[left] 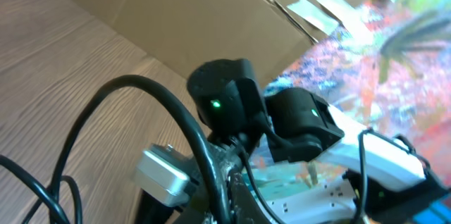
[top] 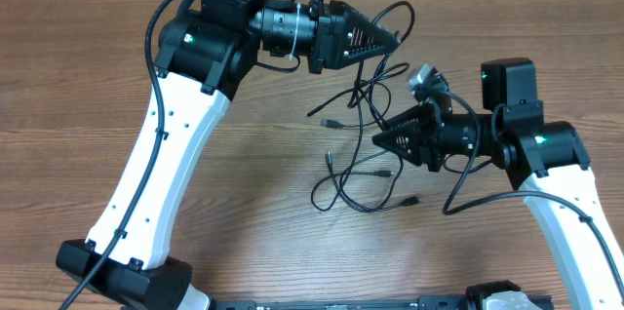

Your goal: Untangle cables

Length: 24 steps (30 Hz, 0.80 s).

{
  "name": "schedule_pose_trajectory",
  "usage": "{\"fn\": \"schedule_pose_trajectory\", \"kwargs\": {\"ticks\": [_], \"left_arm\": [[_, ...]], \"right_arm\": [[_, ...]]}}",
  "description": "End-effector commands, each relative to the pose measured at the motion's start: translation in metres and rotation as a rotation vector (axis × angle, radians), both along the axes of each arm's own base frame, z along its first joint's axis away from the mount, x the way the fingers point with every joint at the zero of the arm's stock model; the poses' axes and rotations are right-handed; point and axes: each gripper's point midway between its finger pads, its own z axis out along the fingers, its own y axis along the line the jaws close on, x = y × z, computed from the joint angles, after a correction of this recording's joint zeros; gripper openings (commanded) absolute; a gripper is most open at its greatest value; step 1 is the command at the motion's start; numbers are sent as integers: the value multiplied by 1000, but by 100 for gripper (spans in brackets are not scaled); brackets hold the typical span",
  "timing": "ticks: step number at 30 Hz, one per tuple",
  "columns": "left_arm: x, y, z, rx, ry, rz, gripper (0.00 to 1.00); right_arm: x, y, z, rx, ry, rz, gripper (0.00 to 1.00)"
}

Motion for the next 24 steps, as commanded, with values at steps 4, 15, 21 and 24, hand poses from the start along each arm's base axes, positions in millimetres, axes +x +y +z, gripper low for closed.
{"fn": "schedule_pose_trajectory", "kwargs": {"ticks": [4, 15, 21, 24], "left_arm": [[21, 6, -7, 50, 73, 140, 4], [107, 115, -98, 519, 164, 841, 4], [116, 167, -115, 649, 187, 994, 4], [117, 200, -124, 721, 216, 1078, 4]], "right_arm": [[-5, 3, 6, 13, 7, 13, 4], [-50, -11, 76, 71, -218, -49, 4], [-60, -37, 112, 52, -347, -287, 4], [-60, -59, 126, 42, -400, -462, 4]]}}
